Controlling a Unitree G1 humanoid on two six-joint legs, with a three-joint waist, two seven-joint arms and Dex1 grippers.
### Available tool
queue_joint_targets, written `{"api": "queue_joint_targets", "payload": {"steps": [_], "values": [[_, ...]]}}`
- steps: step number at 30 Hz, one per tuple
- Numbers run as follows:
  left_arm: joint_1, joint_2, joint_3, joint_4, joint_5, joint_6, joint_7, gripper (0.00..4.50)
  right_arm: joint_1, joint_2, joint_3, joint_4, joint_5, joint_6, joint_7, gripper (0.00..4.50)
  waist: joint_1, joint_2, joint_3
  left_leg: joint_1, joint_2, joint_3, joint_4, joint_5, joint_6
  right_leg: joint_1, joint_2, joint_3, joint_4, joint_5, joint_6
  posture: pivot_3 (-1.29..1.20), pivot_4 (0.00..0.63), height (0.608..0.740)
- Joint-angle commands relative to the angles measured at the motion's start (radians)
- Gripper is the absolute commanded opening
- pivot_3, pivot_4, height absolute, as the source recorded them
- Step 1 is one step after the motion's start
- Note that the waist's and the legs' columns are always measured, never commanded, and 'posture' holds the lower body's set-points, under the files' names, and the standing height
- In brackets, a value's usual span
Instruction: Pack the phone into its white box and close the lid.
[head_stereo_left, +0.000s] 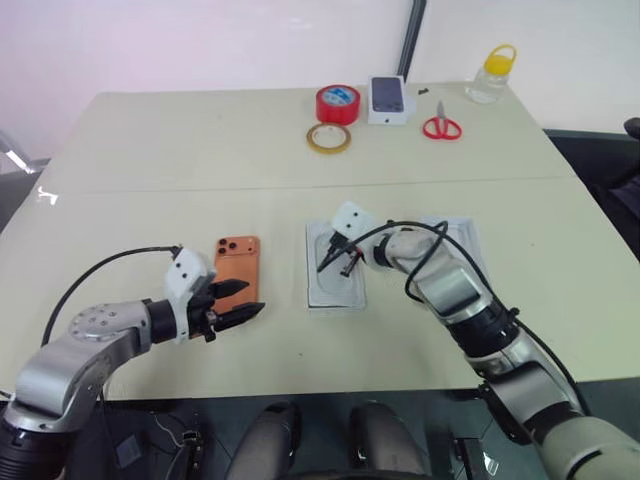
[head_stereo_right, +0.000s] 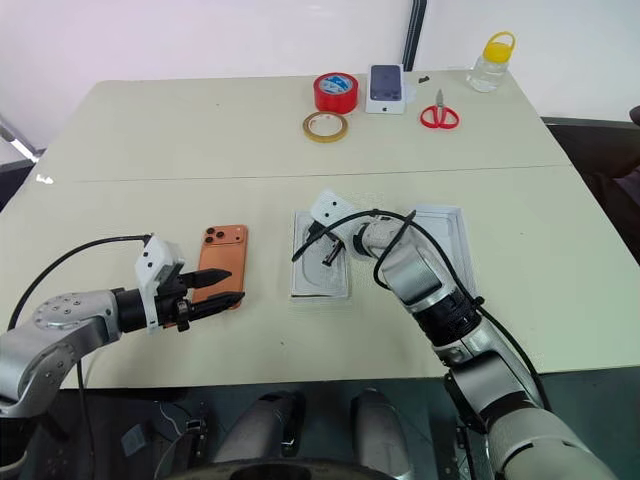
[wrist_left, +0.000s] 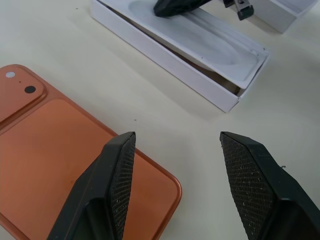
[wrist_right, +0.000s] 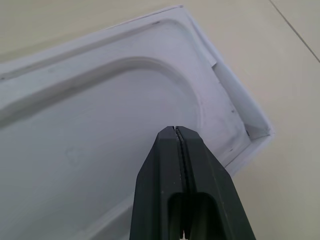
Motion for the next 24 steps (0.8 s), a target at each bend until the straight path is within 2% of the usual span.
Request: {"api": "queue_joint_targets", "payload": {"steps": [1,8,13,15,18,21,24], "values": [[-0.013,-0.007,0.015,-0.017,0.006,-0.009,0.003,2.85,0.003,-0.013,0.002,-0.055,-0.014,0.024,0.003,0.02,0.001,0.0,0.0,0.0,0.0,0.0,0.0,0.0,0.0,0.0,0.0,0.0,0.0,0.0,0.0,0.0,0.15,0.74],[-0.026,-0.032,0.028,-0.002,0.011,0.002,0.026,2.85,0.012,0.002,-0.006,-0.112,0.003,-0.083,0.011,0.02,-0.002,0.0,0.0,0.0,0.0,0.0,0.0,0.0,0.0,0.0,0.0,0.0,0.0,0.0,0.0,0.0,0.15,0.74],[-0.094,-0.088,0.163,0.093,-0.066,0.129,0.165,2.85,0.021,0.045,-0.048,-0.159,0.084,-0.104,0.049,0.02,-0.002,0.0,0.0,0.0,0.0,0.0,0.0,0.0,0.0,0.0,0.0,0.0,0.0,0.0,0.0,0.0,0.15,0.74],[-0.136,-0.119,0.244,0.147,-0.096,0.201,0.26,3.38,0.01,0.074,-0.039,-0.169,0.102,-0.092,0.054,0.0,-0.003,0.0,0.0,0.0,0.0,0.0,0.0,0.0,0.0,-0.001,0.001,0.0,0.001,0.0,0.0,0.0,0.15,0.74],[-0.178,-0.147,0.325,0.192,-0.117,0.296,0.371,4.47,-0.019,0.118,0.007,-0.15,0.09,-0.093,0.048,0.0,-0.005,0.0,0.0,0.0,0.0,0.0,0.001,0.0,0.0,-0.001,0.001,0.0,0.001,0.0,0.0,0.0,0.15,0.74],[-0.224,-0.163,0.383,0.237,-0.144,0.449,0.479,4.47,-0.061,0.16,0.066,-0.099,0.083,-0.062,0.068,0.0,-0.004,0.0,0.0,0.0,0.0,0.0,0.001,0.0,0.0,-0.002,0.001,0.0,0.002,0.0,0.0,0.0,0.15,0.74],[-0.248,-0.166,0.407,0.251,-0.17,0.565,0.518,4.47,-0.106,0.193,0.131,-0.017,0.053,-0.036,0.069,0.0,-0.004,-0.001,0.0,0.0,0.0,0.0,0.002,0.0,0.0,-0.003,0.001,0.0,0.002,0.0,0.0,0.0,0.15,0.74]]}}
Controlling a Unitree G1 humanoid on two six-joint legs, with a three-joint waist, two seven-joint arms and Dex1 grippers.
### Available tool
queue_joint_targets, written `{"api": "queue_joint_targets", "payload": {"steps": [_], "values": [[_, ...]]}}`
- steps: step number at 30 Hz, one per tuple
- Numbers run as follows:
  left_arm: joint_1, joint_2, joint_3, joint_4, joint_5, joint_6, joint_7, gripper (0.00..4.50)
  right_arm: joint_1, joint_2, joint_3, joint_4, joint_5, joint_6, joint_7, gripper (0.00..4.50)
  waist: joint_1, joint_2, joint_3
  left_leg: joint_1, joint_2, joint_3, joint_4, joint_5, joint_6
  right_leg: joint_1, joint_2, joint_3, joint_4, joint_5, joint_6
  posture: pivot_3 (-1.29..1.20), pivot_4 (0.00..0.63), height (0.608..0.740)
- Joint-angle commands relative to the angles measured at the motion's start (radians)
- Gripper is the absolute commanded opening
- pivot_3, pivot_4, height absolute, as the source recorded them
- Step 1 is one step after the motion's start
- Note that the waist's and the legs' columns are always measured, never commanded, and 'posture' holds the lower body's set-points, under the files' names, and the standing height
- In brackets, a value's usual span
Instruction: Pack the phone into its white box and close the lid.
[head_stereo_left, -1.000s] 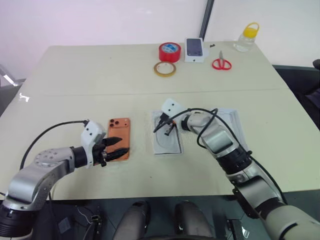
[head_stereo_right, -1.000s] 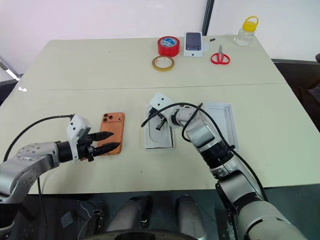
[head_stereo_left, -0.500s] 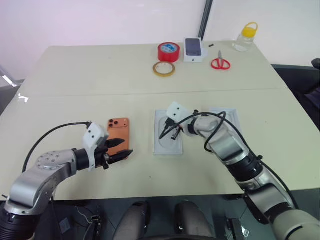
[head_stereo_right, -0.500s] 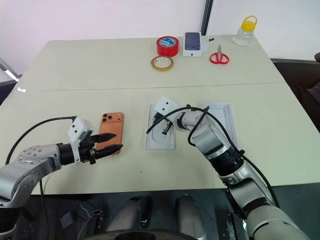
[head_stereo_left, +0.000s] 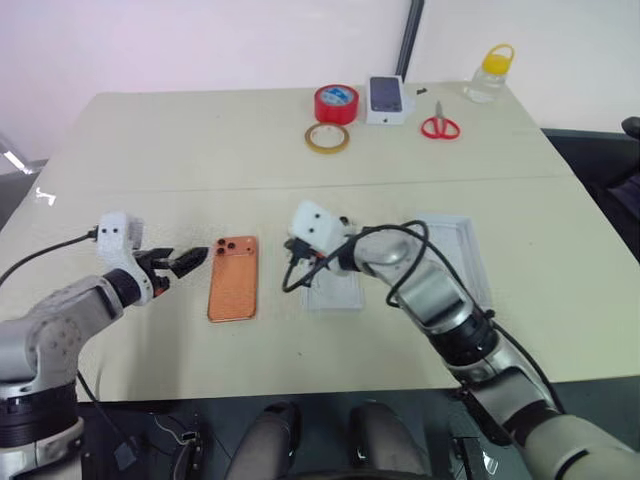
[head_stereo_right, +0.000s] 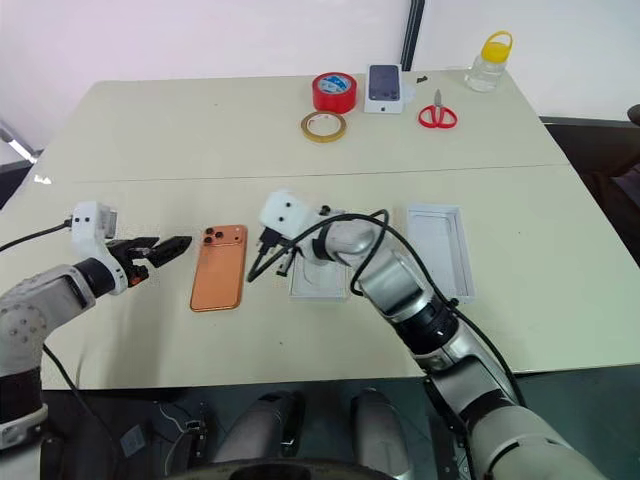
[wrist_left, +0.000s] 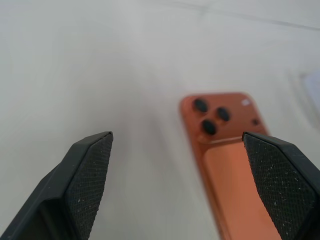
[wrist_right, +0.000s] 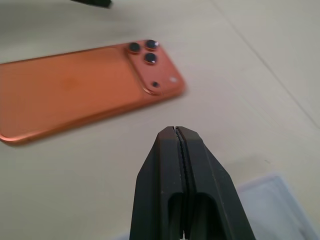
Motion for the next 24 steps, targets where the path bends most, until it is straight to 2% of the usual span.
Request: {"api": "queue_joint_targets", "payload": {"steps": [1,7,13,17,24], "values": [[-0.029,0.002,0.048,-0.004,-0.043,0.134,0.046,4.47,-0.058,0.04,0.062,0.082,-0.032,0.025,0.002,0.0,0.0,0.0,0.0,0.0,0.0,0.0,0.0,0.0,0.0,-0.001,0.0,0.0,0.0,0.0,0.0,0.0,0.15,0.74],[-0.076,-0.043,0.05,-0.01,-0.087,0.319,0.065,4.47,-0.12,0.075,0.155,0.216,-0.075,0.014,0.03,0.0,0.0,0.0,0.0,0.0,0.0,0.0,0.001,0.0,0.0,-0.001,0.0,0.0,0.0,0.0,0.0,0.0,0.15,0.74],[-0.107,-0.161,0.078,-0.058,-0.119,0.442,0.063,4.47,-0.132,0.098,0.181,0.253,-0.084,-0.013,0.066,0.0,0.0,0.0,-0.001,0.001,0.0,0.0,0.001,0.0,0.0,0.0,0.0,0.0,0.0,0.0,0.0,0.0,0.15,0.74],[-0.074,-0.217,0.049,-0.085,-0.123,0.458,0.068,4.47,-0.135,0.113,0.177,0.265,-0.093,-0.037,0.071,0.0,0.0,0.001,-0.002,0.001,0.0,0.0,0.001,0.0,0.0,0.0,0.0,0.0,0.0,0.0,0.0,0.0,0.15,0.74],[-0.082,-0.288,0.088,-0.071,-0.198,0.458,0.09,4.47,-0.128,0.118,0.168,0.27,-0.105,-0.048,0.085,0.0,0.005,0.002,-0.003,0.001,-0.001,0.0,0.001,0.0,0.0,0.0,0.0,0.0,0.0,0.0,0.0,0.0,0.15,0.74]]}}
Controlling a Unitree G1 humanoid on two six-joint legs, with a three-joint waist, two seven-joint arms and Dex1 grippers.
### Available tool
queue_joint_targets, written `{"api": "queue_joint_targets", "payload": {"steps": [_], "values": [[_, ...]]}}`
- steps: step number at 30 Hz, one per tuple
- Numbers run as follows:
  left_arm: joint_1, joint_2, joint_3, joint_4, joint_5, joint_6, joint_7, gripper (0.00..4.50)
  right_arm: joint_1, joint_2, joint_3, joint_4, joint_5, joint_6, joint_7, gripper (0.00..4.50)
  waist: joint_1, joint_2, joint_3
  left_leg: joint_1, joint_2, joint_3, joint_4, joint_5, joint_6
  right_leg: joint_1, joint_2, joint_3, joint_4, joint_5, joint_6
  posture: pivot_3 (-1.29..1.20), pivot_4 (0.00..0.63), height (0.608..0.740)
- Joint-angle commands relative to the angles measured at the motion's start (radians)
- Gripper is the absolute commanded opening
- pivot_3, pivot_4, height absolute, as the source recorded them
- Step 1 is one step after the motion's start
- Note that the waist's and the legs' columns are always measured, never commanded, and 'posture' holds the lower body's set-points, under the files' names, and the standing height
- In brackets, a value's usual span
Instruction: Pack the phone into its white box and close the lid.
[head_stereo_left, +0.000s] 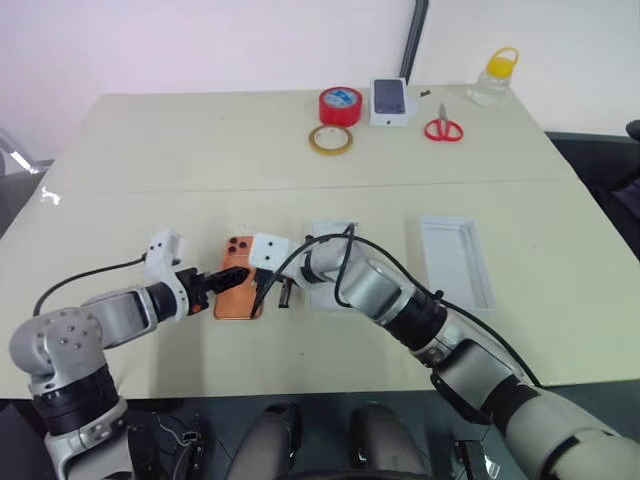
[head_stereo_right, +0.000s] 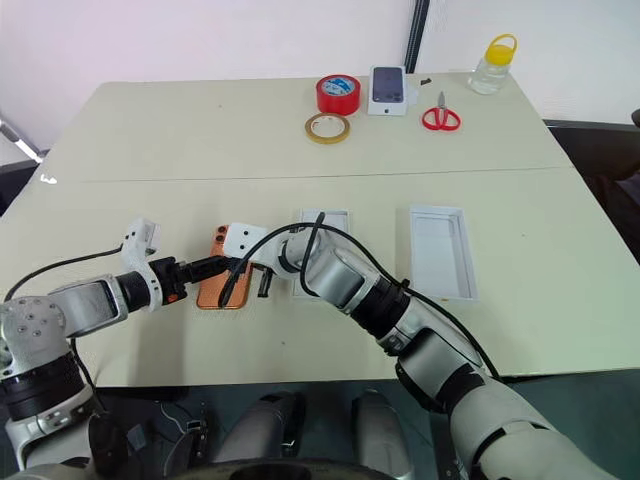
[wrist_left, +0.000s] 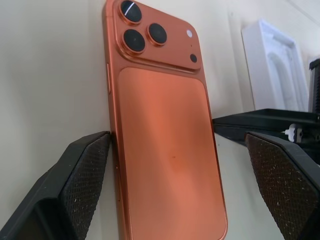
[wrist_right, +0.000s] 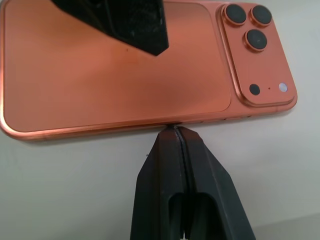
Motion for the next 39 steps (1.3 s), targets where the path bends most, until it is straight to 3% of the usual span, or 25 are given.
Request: {"api": "queue_joint_targets", "payload": {"steps": [1,7,15,18,23,36,39], "values": [[0.012,-0.048,-0.017,0.028,-0.087,0.045,0.012,4.47,-0.006,0.022,-0.002,-0.007,-0.002,-0.022,0.009,0.0,0.001,0.0,0.0,0.0,0.0,0.0,0.0,0.0,0.0,0.0,0.0,0.0,0.0,0.0,0.0,0.0,0.15,0.74],[-0.009,-0.069,0.022,0.064,-0.183,0.045,0.069,4.47,0.002,0.027,-0.004,-0.007,-0.009,-0.024,0.011,0.0,0.0,0.0,0.0,0.0,0.0,0.0,0.0,0.0,0.0,0.0,0.0,0.0,0.0,0.0,0.0,0.0,0.15,0.74],[-0.024,-0.042,0.057,0.101,-0.201,0.045,0.141,4.47,0.004,0.026,-0.009,-0.01,-0.013,-0.024,0.008,0.0,-0.002,0.0,0.0,0.0,0.0,0.0,0.0,0.0,0.0,0.0,0.0,0.0,0.0,0.0,0.0,0.0,0.15,0.74],[-0.038,-0.037,0.091,0.13,-0.224,0.045,0.167,3.69,0.003,0.017,-0.018,-0.023,-0.017,-0.022,0.002,0.0,-0.003,0.0,0.0,0.0,0.0,0.0,0.0,0.0,0.0,0.0,0.0,0.0,0.0,0.0,0.0,0.0,0.15,0.74],[-0.036,-0.032,0.101,0.144,-0.267,0.045,0.195,1.17,-0.004,0.0,-0.053,-0.059,-0.012,-0.001,-0.001,0.0,-0.003,0.0,0.0,-0.001,0.0,0.0,0.0,0.0,0.0,-0.001,0.0,0.0,0.0,0.0,0.0,0.0,0.15,0.74],[-0.029,-0.085,0.173,0.206,-0.42,0.039,0.318,1.17,0.037,-0.159,-0.17,-0.342,0.045,0.142,0.047,0.0,-0.001,-0.001,0.0,-0.001,0.0,0.0,0.0,0.0,0.0,0.0,0.0,0.0,0.0,0.0,0.0,0.0,0.15,0.74],[-0.023,-0.09,0.167,0.215,-0.479,0.026,0.348,0.28,0.047,-0.195,-0.186,-0.378,0.055,0.161,0.044,0.0,0.0,-0.001,0.0,-0.002,0.0,0.0,0.0,0.0,0.0,0.001,0.0,0.0,0.0,0.0,0.0,0.0,0.15,0.74]]}}
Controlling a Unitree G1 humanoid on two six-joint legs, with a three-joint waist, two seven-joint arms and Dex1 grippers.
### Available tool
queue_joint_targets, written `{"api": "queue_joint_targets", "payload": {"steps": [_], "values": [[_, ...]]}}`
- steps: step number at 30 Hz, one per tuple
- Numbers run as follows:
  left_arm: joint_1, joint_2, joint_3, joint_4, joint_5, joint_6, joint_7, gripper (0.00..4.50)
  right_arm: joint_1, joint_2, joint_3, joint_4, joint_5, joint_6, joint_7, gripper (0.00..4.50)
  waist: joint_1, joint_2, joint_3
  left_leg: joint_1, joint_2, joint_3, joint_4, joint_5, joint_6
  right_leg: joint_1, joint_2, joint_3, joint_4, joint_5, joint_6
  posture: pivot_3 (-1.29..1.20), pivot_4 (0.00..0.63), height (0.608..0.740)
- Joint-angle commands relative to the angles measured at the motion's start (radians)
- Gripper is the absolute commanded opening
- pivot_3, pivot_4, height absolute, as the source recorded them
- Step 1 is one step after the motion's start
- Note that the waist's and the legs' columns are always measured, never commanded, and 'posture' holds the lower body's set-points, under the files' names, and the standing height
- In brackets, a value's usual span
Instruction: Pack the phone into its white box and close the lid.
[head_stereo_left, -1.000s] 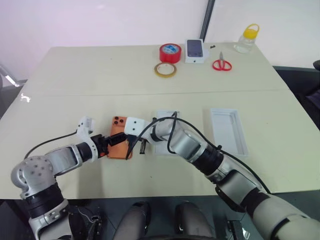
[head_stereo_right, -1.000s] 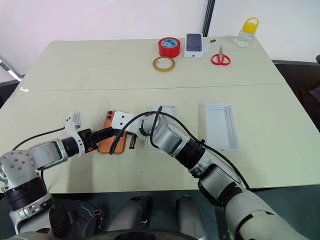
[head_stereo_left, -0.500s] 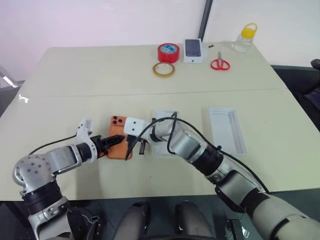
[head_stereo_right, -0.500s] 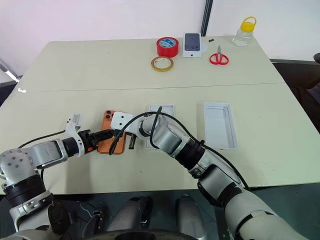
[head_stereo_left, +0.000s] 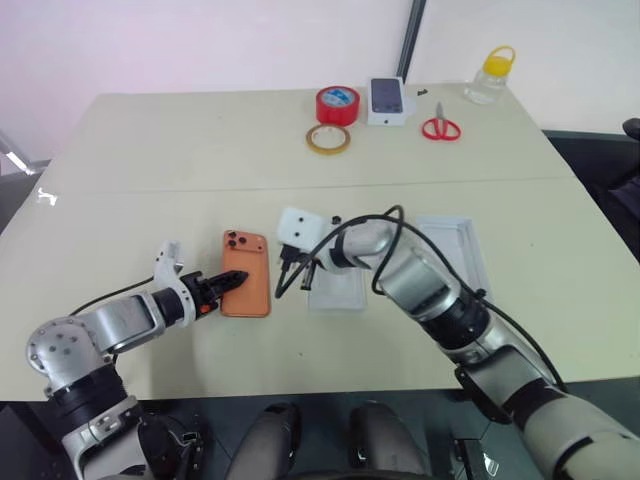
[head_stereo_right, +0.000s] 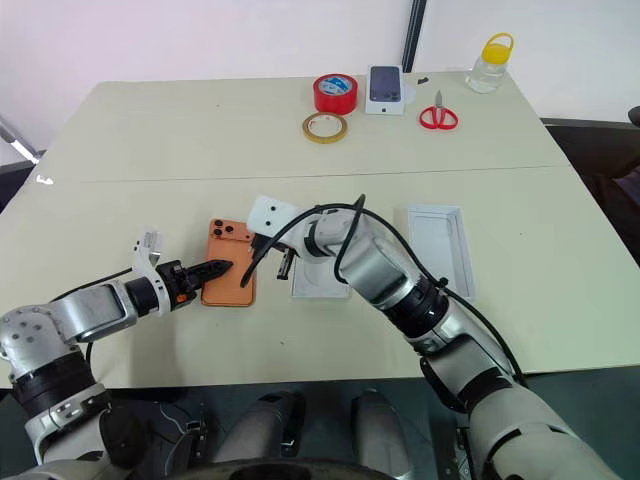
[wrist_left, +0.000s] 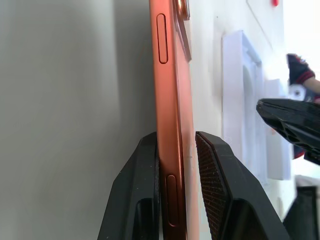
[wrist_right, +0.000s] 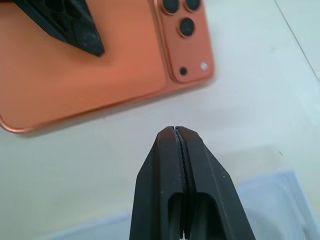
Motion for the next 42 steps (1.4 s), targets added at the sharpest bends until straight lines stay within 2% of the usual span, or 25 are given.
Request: {"api": "queue_joint_targets", "payload": {"steps": [1,5,10,16,19,23,30,35,42], "values": [[0.005,0.006,-0.001,-0.004,-0.1,-0.017,0.034,0.04,0.0,-0.02,-0.037,-0.068,0.017,0.018,-0.005,0.0,-0.001,0.0,0.0,0.0,0.0,0.0,0.0,0.0,0.0,0.0,0.0,0.0,0.0,0.0,0.0,0.0,0.15,0.74],[0.024,0.016,-0.051,-0.002,-0.197,-0.063,0.094,0.04,0.006,-0.041,-0.043,-0.097,0.029,0.037,-0.01,0.0,-0.002,0.0,0.0,0.0,0.0,0.0,-0.001,0.0,0.0,0.0,0.0,0.001,0.0,0.0,0.0,0.0,0.15,0.74],[0.045,0.043,-0.156,-0.009,-0.408,-0.216,0.21,0.04,0.013,-0.089,-0.079,-0.149,0.055,0.052,-0.004,0.0,0.004,-0.002,0.001,-0.001,0.0,0.0,0.0,0.0,0.0,0.0,0.0,0.001,0.0,0.0,0.0,0.0,0.15,0.74],[-0.033,0.08,-0.346,-0.001,-0.573,-0.394,0.326,0.04,0.052,-0.243,-0.191,-0.202,0.12,-0.013,0.055,0.0,0.009,-0.003,0.002,-0.001,0.0,0.0,0.0,0.0,0.0,0.001,-0.001,0.001,-0.001,0.0,0.0,0.0,0.15,0.74],[-0.099,0.026,-0.456,0.019,-0.591,-0.462,0.364,0.04,0.076,-0.311,-0.272,-0.156,0.136,-0.024,0.052,0.0,0.011,-0.003,0.002,-0.001,0.0,0.0,0.0,0.0,0.0,0.001,-0.001,0.001,-0.001,0.0,0.0,0.0,0.15,0.74],[-0.13,-0.009,-0.552,0.057,-0.556,-0.502,0.369,0.04,0.136,-0.388,-0.314,-0.143,0.138,-0.064,0.053,0.0,0.006,-0.004,0.002,-0.001,0.0,0.001,0.0,0.0,0.0,0.001,-0.001,0.001,-0.002,0.0,0.0,0.0,0.15,0.74],[-0.154,-0.04,-0.62,0.114,-0.527,-0.543,0.35,0.04,0.252,-0.477,-0.369,-0.175,0.162,-0.124,0.076,0.0,0.007,-0.004,0.002,-0.001,0.001,0.004,0.0,0.0,0.0,-0.001,0.001,0.004,0.001,0.0,0.0,0.0,0.15,0.74],[-0.163,-0.039,-0.64,0.144,-0.502,-0.538,0.335,0.04,0.284,-0.494,-0.379,-0.187,0.173,-0.126,0.066,0.0,0.008,-0.004,0.002,-0.001,0.0,0.004,0.0,0.0,0.0,0.0,0.0,0.004,0.0,0.0,0.0,0.0,0.15,0.74],[-0.173,-0.016,-0.665,0.161,-0.453,-0.496,0.287,3.31,0.274,-0.476,-0.361,-0.181,0.179,-0.123,0.05,0.0,0.01,-0.004,0.002,-0.001,0.0,0.004,0.0,0.0,0.0,0.0,0.0,0.004,0.0,0.0,0.0,0.0,0.15,0.74]]}}
